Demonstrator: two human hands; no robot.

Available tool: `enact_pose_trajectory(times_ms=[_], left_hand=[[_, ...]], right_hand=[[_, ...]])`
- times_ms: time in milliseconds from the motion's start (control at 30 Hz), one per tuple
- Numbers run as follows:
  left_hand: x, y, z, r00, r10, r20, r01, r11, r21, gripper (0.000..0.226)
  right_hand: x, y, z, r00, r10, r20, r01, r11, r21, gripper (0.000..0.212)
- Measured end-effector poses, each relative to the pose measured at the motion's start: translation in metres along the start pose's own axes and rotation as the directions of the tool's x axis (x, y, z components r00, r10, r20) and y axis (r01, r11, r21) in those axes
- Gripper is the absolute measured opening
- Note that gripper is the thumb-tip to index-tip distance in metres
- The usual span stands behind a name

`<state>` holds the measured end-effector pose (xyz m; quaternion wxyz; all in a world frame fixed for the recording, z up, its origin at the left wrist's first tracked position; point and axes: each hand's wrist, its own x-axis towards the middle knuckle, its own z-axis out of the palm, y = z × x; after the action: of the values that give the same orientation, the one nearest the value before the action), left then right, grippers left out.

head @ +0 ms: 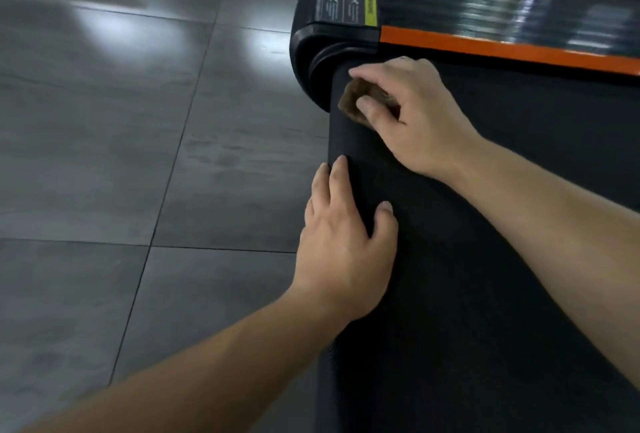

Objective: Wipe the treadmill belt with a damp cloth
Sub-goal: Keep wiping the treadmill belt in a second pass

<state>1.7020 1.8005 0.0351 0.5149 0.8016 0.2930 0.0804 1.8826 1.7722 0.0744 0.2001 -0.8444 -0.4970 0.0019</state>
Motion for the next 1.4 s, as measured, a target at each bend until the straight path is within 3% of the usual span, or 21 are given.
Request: enact_pose_trajectory(times_ms=[167, 267, 433, 567, 700, 867, 900, 1000, 1067, 1167, 1300, 1333, 1400], left_hand=[[-0.001, 0.002, 0.001, 1.0, 0.004, -0.006, -0.004, 1.0, 0.004, 0.075], [-0.002, 0.002, 0.001, 1.0, 0.002, -0.005, -0.002, 1.0, -0.008, 0.076], [-0.003, 0.002, -0.002, 1.0, -0.009, 0.013, 0.009, 1.0, -0.023, 0.075], [-0.002, 0.002, -0.001, 1.0, -0.016, 0.005, 0.016, 0.999, -0.032, 0.074], [-0.002, 0.003, -0.001, 1.0, -0.015, 0.012, 0.015, 1.0, -0.02, 0.075], [-0.002, 0.003, -0.001, 1.0, -0.024, 0.001, 0.024, 0.999, -0.042, 0.074], [-0.002, 0.002, -0.001, 1.0, -0.026, 0.003, 0.026, 0.999, -0.048, 0.074], [-0.002, 0.003, -0.001, 1.0, -0.023, -0.004, 0.023, 0.999, -0.037, 0.074], [-0.003, 0.005, -0.001, 1.0, -0.023, -0.015, 0.022, 0.999, -0.024, 0.074], [-0.006, 0.005, -0.002, 0.999, -0.03, -0.012, 0.029, 0.999, -0.037, 0.074], [-0.011, 0.008, -0.004, 0.996, -0.077, 0.047, 0.079, 0.996, -0.038, 0.075], [-0.015, 0.01, -0.004, 0.994, -0.093, 0.058, 0.095, 0.995, -0.027, 0.076], [-0.027, 0.012, -0.002, 0.992, -0.097, 0.084, 0.097, 0.995, 0.005, 0.076]], right_hand=[[0.001, -0.004, 0.001, 0.991, 0.136, 0.0, -0.135, 0.99, -0.046, 0.052], [-0.005, -0.013, 0.001, 0.981, 0.194, -0.008, -0.194, 0.976, -0.095, 0.044], [-0.003, -0.009, -0.01, 0.995, -0.01, 0.097, 0.009, 1.0, 0.008, 0.025], [0.035, 0.012, -0.003, 0.986, 0.152, -0.06, -0.151, 0.988, 0.031, 0.025], [0.012, 0.005, -0.003, 0.993, -0.089, 0.077, 0.085, 0.995, 0.056, 0.025], [0.045, 0.006, 0.0, 0.985, 0.121, -0.12, -0.126, 0.991, -0.036, 0.024], [0.038, 0.003, 0.005, 0.994, 0.056, -0.096, -0.06, 0.997, -0.039, 0.024], [0.012, -0.006, -0.005, 0.972, -0.169, 0.166, 0.162, 0.985, 0.055, 0.029], [0.031, 0.005, -0.012, 0.988, -0.1, 0.117, 0.104, 0.994, -0.026, 0.027], [0.045, 0.008, -0.001, 0.984, 0.112, -0.14, -0.117, 0.993, -0.024, 0.024], [0.0, -0.002, -0.002, 0.994, -0.103, 0.029, 0.101, 0.994, 0.043, 0.028], [0.003, 0.006, -0.008, 0.997, -0.068, 0.03, 0.068, 0.997, 0.025, 0.027], [0.017, 0.027, -0.014, 0.98, 0.158, -0.12, -0.153, 0.987, 0.043, 0.023]])
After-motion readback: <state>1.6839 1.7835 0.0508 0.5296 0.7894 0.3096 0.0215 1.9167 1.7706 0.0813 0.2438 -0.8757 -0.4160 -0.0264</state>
